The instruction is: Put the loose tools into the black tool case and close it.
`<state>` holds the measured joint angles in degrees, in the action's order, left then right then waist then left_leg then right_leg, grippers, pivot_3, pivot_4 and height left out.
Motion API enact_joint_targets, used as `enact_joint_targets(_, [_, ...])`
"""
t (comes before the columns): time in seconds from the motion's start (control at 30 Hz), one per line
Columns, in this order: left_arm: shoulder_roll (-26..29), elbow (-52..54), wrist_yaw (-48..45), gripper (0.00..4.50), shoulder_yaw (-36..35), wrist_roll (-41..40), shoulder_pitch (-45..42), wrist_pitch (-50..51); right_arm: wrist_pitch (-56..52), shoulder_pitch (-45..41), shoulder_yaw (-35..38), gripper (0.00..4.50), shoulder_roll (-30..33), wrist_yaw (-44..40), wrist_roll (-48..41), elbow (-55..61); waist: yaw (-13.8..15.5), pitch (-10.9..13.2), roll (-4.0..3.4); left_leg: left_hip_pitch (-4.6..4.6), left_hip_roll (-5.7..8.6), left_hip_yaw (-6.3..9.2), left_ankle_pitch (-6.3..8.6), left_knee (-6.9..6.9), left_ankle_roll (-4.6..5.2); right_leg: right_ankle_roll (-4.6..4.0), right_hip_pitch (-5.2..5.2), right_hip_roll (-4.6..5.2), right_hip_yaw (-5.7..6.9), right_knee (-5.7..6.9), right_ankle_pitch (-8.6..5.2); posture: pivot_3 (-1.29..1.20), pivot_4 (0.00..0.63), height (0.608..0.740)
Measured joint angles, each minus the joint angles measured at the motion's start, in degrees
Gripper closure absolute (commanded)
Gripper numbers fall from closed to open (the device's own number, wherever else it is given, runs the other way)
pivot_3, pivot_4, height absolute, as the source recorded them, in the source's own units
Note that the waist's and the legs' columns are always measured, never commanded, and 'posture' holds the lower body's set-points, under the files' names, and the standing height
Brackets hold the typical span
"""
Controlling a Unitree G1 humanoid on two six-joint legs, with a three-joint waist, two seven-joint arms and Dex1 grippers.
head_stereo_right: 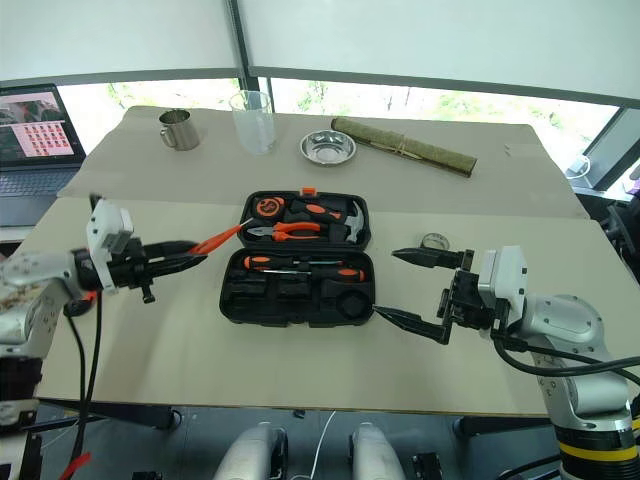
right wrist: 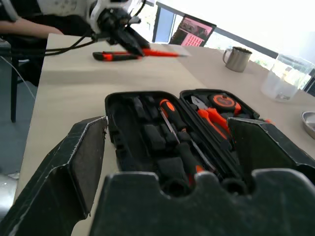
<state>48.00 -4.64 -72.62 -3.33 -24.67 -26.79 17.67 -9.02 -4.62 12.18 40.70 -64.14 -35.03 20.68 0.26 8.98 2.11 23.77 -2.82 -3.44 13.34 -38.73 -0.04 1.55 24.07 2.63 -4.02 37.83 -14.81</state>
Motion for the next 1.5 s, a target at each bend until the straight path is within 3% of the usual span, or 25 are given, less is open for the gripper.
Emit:
enact_joint_targets(0.27, [-4.53,-8.46,-1.88,3.58,16.77,14.04,-10.1,-4.31,1.24,1.22,0.14,0.0,-0.41,-0.52,0.02,-0.18,-1.07,0.0,0.0,0.03,-0.01,0.13,0.0,-0.04,0.02,0.0,0.05,-0.15,-0.06,0.04,0.0,0.0,0.15,0.74])
enact_joint_targets(0.63, [-5.83,-17.11,-4.16,3.58,18.47,19.04,-12.58,-13.88,2.94,3.34,0.3,0.0,-0.93,-0.42,0.02,-0.18,-0.95,0.0,0.0,0.04,-0.02,0.13,0.0,-0.14,0.03,0.01,0.0,-0.13,-0.05,0.11,0.0,0.0,0.15,0.74])
enact_joint_targets(1.1, [-6.12,-17.89,-6.39,3.58,22.69,25.96,-17.18,-12.82,3.65,1.13,-0.16,0.0,-2.1,-0.34,0.05,-1.62,-1.07,-0.04,-0.06,-0.1,-0.01,0.12,0.0,-0.14,0.03,0.02,-0.09,-0.14,-0.07,0.16,-0.01,0.0,0.15,0.74])
enact_joint_targets(1.33, [-6.9,-16.4,-6.94,1.3,18.58,22.85,-15.35,-8.06,3.65,-0.28,-0.65,0.0,-2.84,0.17,0.32,-2.57,-1.17,-0.06,-0.1,-0.06,-0.02,0.13,0.0,-0.13,0.03,0.02,-0.05,-0.14,-0.07,0.17,-0.01,0.0,0.15,0.74])
enact_joint_targets(1.5, [-10.35,-17.18,-6.62,1.3,15.58,18.41,-13.48,-14.42,3.71,-0.82,-1.83,0.0,-2.98,-0.02,0.66,-3.25,-0.82,-0.03,-0.05,0.1,-0.02,0.14,0.0,-0.22,0.03,0.03,0.04,-0.11,-0.03,0.17,0.0,0.0,0.15,0.74])
